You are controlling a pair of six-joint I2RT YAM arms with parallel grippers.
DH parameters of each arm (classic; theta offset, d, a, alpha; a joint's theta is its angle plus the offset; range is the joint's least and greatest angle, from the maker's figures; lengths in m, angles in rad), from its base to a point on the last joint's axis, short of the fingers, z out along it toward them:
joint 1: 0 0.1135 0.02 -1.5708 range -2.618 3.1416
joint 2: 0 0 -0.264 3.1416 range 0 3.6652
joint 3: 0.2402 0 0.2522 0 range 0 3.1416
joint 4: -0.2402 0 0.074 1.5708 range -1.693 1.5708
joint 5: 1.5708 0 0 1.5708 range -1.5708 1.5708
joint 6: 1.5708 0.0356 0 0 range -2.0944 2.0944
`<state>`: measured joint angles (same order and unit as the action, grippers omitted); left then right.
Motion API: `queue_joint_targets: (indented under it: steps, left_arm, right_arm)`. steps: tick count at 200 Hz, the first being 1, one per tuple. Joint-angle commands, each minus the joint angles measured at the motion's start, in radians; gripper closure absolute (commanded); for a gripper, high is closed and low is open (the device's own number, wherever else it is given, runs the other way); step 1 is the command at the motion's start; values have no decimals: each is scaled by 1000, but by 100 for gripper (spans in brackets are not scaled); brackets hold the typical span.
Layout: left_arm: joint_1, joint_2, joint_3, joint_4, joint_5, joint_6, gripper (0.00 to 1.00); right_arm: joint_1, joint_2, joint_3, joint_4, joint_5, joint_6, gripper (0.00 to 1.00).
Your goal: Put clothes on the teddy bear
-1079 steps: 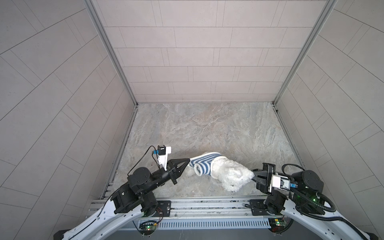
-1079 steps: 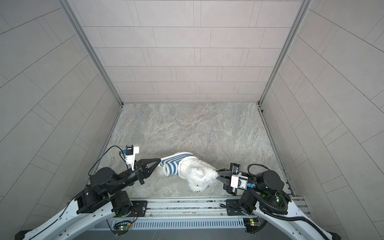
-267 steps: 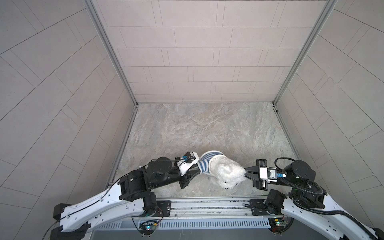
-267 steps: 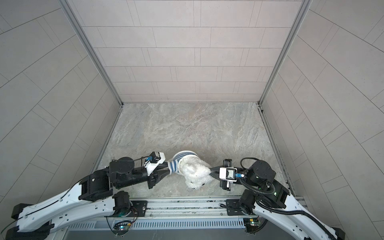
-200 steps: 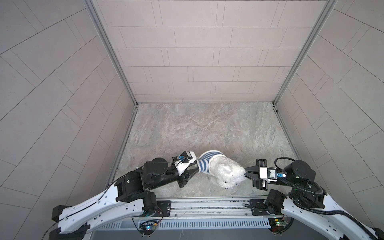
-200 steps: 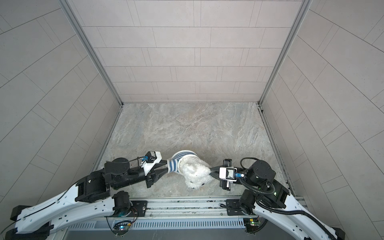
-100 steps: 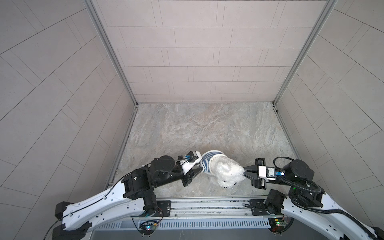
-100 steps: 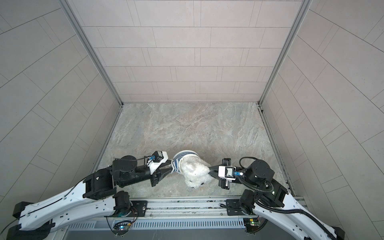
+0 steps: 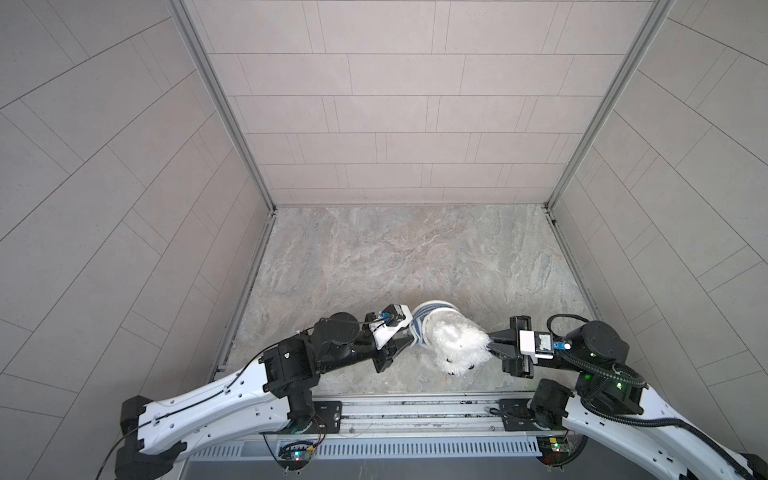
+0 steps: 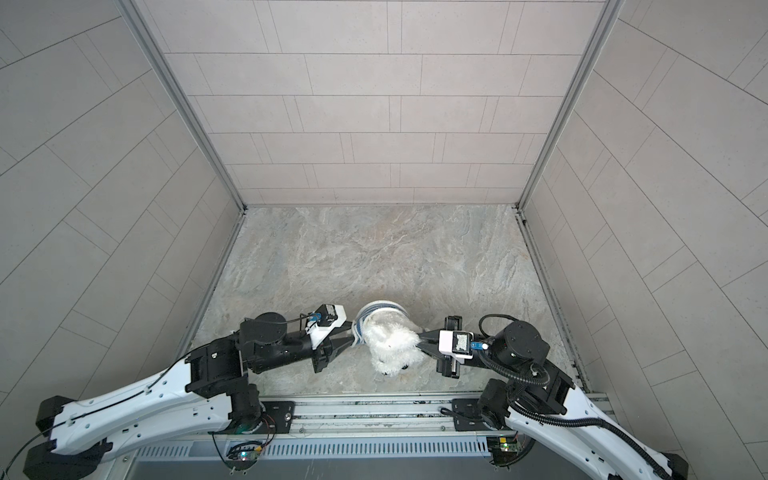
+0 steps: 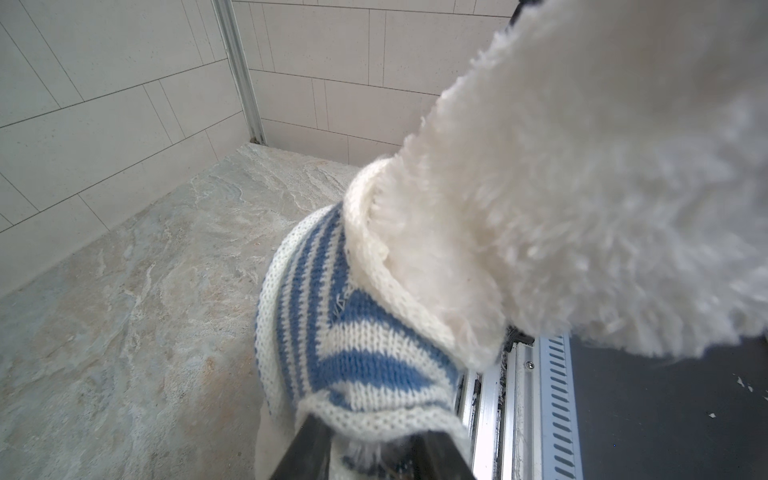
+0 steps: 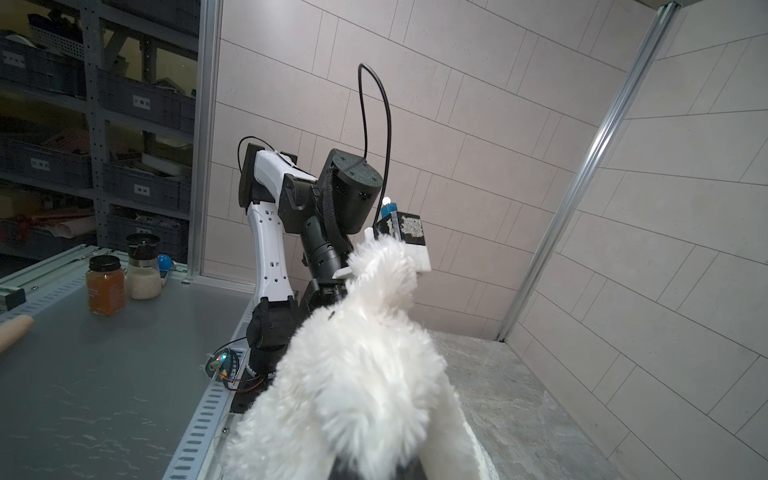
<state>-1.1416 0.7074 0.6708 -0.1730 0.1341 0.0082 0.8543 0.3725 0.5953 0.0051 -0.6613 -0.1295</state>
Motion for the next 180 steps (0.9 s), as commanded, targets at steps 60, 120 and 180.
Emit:
queue_joint_targets:
  steps: [60, 120, 180]
  left_arm:
    - [-7, -24, -51, 138, 14, -8, 82]
    - [-7, -54, -73, 134, -28, -31, 100]
    - [-7, -117, -30, -43, -198, -166, 100]
  right_arm:
    - [-1, -8, -22, 173, -3, 20, 100]
    - [-1, -29, -38, 177, 29, 34, 100]
    - [-23, 109, 18, -80, 407, -17, 100]
